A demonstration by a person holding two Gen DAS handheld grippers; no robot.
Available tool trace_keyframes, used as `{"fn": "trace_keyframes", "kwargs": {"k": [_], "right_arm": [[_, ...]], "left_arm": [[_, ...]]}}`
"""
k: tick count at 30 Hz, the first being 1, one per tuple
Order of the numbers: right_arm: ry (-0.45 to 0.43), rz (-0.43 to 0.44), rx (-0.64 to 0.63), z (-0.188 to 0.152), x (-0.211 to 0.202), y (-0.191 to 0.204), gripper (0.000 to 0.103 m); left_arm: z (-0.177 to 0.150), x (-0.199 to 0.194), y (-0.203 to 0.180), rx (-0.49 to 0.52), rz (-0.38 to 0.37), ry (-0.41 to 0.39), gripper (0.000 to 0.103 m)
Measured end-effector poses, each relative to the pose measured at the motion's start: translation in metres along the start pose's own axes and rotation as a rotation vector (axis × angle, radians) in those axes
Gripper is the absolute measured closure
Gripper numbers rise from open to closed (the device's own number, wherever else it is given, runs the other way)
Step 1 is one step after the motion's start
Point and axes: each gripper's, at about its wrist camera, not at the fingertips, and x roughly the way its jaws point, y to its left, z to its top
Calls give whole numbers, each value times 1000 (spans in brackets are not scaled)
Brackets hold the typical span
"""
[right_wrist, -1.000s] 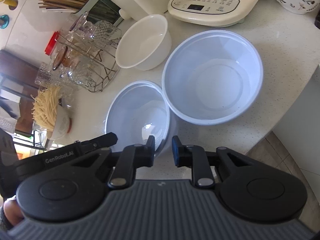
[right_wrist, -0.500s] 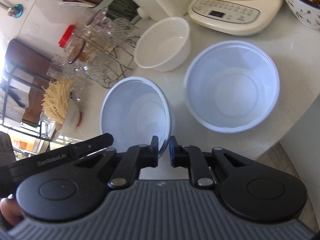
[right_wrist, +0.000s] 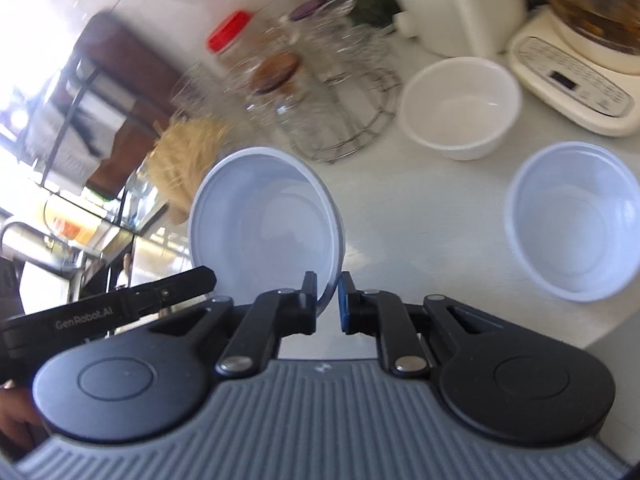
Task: Organize plates and bowls
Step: 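Lift the plastic bowl with both tools and carry it toward the plates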
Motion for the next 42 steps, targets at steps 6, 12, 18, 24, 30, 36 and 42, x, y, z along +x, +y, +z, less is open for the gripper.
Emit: {"fn": "trace_keyframes", "kwargs": {"k": [6,12,18,24,30,36,42], "right_arm": [[69,32,-41,-10,21,26,90],[145,27,-66,-30,52,49,89],[191,-37,-76,-46,78,61,89],[203,-65,-57,-53,87,67,89],[199,-85,-51,-55,91,75,89],[200,-90,-32,-53,91,74,89],[195,-99,-17,-50,91,75,88]], "left_arm": [[-15,-17,38,-46,35,-1,94],[-36,-15,77,-78,60,36,94],[-49,-3,103,-65,53,66,94],[-51,0,119,-69,33,85,94],[-48,3,126,-80,16,92,94],[-45,5,129,-82,3,99,94],[-45,5,131,-76,4,96,93]]}}
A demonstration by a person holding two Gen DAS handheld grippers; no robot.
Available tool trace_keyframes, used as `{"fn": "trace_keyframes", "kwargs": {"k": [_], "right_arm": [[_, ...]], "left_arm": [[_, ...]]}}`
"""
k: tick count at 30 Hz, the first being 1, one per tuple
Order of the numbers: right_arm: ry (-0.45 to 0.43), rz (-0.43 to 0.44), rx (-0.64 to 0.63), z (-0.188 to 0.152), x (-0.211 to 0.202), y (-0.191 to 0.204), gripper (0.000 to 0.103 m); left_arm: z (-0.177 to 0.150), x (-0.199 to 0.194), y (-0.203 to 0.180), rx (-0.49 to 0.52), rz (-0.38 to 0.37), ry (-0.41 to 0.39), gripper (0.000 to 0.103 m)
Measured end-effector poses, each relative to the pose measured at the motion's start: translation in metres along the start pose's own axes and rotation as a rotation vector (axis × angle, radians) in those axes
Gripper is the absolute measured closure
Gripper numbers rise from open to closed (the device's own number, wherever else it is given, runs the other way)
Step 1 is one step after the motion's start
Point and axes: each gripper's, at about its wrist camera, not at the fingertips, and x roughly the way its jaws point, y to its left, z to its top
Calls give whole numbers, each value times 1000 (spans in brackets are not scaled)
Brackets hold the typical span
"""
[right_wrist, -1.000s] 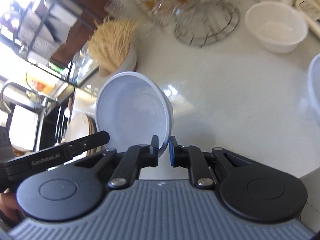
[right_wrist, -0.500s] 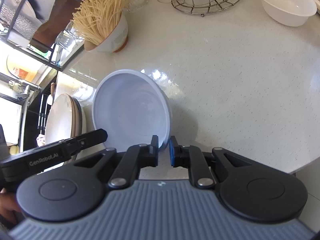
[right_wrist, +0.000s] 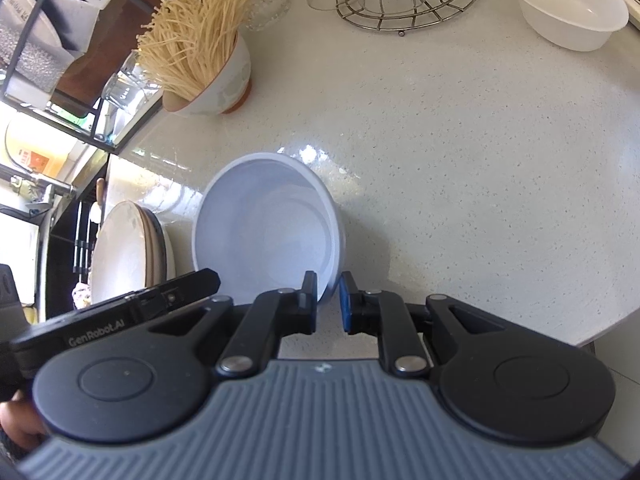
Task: Organize plates and bowls
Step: 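Lift the plastic bowl with both tools and carry it toward the plates, then lower the bowl onto the counter and open the left tool, then open the right tool and release the plastic bowl beside the plates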
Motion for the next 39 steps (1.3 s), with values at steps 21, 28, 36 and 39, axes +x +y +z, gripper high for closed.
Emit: {"fn": "trace_keyframes", "kwargs": {"k": [21,28,36,39], "right_arm": [[-105,-25,-8,10,-18,19,87],[-130,-32,-25,5,-23,27,87],[-110,-17,23,1,-17,24,87],[-102,4,47,1,-11,21,87]], "left_arm": [[8,-22,15,29,62,-41,43],[6,-16,13,92,77,-8,34],[3,-5,-1,163,48,15,33],[3,-2,-3,172,30,21,33]]}}
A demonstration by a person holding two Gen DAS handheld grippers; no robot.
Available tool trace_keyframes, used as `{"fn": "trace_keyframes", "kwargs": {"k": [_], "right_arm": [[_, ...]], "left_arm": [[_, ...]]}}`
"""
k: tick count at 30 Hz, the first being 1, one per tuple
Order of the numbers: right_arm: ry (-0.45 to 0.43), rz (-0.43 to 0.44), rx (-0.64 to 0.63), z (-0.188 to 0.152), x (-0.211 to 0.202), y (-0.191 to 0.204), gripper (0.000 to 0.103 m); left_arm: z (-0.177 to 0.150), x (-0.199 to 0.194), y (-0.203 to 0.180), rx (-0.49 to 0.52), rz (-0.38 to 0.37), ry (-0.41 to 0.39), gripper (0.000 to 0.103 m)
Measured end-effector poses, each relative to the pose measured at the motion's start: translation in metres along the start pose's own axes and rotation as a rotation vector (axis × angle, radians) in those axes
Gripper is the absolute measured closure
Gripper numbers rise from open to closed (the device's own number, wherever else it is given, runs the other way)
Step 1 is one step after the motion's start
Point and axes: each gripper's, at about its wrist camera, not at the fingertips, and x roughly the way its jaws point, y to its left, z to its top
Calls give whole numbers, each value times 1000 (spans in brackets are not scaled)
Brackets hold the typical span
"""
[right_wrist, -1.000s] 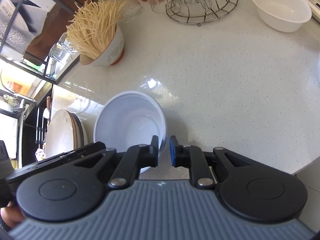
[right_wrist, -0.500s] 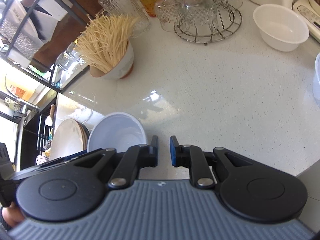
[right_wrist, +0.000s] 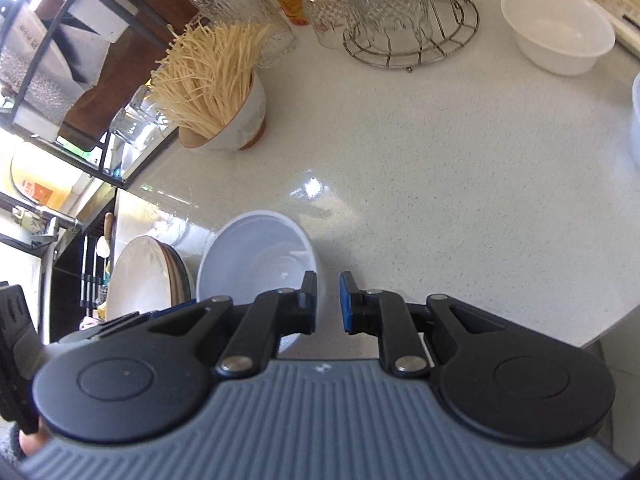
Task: Organize plates and bowls
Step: 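Open the right tool and release the plastic bowl beside the plates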
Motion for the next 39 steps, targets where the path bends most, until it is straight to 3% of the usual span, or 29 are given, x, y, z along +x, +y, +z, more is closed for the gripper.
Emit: {"fn": "trace_keyframes", "kwargs": {"k": [4,7,12,15,19,33,35,37,39], "right_arm": [[25,31,41,3,11,-4,86],[33,34,52,6,19,-3,77],[40,10,32,10,30,-2,77],[50,9,30,11,35,-2,80],[43,9,13,13,36,-1,94],[40,24,38,15,34,-5,91],[59,24,56,15,35,-6,79],[51,25,78,14,34,-7,43],[21,35,75,13,28,-6,41]], "left_arm": [[1,2,3,-9,-11,2,33],[2,3,7,-25,-26,5,33],[3,3,11,-40,-27,6,33],[3,4,14,-49,-24,7,33],[4,2,16,-60,-36,4,33],[10,-25,15,-43,-3,-55,33],[11,-28,12,-32,-1,-64,33],[12,-32,10,-23,2,-74,33],[14,-36,9,-16,4,-83,33]]}}
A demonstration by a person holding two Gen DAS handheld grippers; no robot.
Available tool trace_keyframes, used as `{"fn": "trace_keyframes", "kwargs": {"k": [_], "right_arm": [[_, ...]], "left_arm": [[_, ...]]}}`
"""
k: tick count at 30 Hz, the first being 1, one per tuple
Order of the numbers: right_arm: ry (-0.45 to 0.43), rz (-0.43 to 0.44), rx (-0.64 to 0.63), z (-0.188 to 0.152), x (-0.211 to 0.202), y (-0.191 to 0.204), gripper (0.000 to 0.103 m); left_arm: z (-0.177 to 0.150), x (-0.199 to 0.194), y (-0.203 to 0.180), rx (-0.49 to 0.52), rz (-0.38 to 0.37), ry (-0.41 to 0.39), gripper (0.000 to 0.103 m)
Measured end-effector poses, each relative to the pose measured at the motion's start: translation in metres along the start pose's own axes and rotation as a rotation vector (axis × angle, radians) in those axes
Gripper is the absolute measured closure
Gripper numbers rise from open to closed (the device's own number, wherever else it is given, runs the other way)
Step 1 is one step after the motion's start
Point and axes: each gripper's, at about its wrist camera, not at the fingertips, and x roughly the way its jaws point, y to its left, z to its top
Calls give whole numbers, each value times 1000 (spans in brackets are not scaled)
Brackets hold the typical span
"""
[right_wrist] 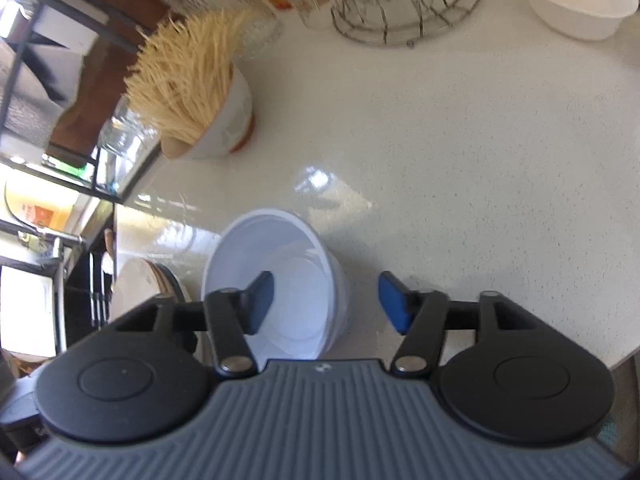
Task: Organize plates and bowls
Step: 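Open the right tool and release the plastic bowl beside the plates, then move both tools toward the smaller white plastic bowl by the kettle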
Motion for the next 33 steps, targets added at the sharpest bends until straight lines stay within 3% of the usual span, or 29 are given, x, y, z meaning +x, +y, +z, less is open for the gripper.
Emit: {"fn": "trace_keyframes", "kwargs": {"k": [13,25,33], "right_arm": [[-265,-48,-151,-9,-68,36,41],[-446,-143,-268,-37,-128,64,41],[-510,-182,-250,-48,-154,63,41]], "left_arm": [[12,-37,-11,55,24,-51,33],[19,-78,-44,187,10,-159,33],[20,-84,-67,258,-38,-178,33]]}}
